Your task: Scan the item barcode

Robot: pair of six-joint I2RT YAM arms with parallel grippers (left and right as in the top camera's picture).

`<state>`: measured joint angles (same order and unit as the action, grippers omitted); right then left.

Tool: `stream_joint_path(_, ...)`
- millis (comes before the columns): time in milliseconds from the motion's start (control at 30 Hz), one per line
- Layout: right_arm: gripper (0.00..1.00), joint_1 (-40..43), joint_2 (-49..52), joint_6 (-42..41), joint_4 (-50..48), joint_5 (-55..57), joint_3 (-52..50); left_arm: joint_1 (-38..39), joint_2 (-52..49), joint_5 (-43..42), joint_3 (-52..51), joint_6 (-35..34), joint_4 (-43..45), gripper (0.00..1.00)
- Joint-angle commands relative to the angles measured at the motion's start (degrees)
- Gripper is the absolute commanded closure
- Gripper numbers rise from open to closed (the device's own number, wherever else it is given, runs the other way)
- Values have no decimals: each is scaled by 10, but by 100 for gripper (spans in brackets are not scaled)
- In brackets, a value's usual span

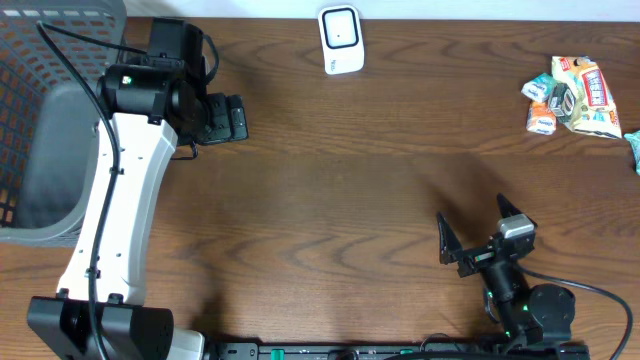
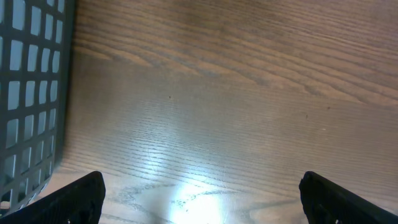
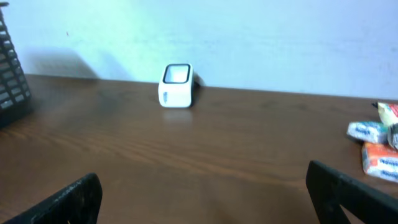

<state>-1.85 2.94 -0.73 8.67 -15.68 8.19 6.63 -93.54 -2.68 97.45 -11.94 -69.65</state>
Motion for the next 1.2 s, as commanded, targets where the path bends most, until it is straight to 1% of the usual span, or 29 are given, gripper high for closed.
stream_joint_path(0,1,-6,-24,8,-31,2,-33,-1,-3,3,-1,3,-2,2)
stream_joint_path(167,1,-6,-26,8,-95,6,-78,-1,-3,3,-1,3,-2,2)
stream_joint_path(300,1,-12,-26,-2,-94,36,-79,-1,-3,3,-1,3,-2,2)
stream_joint_path(400,1,-13,-26,-27,-83,65,-79,-1,-3,3,-1,3,-2,2)
stream_joint_path(533,1,-13,-26,-31,-50,83,-79,-1,-3,3,-1,3,-2,2)
stream_joint_path(733,1,-12,-26,-31,-45,109,-79,-1,-3,3,-1,3,-2,2)
stream_joint_path(1167,1,-12,-26,-29,-47,106,-79,-1,-3,3,-1,3,-2,2)
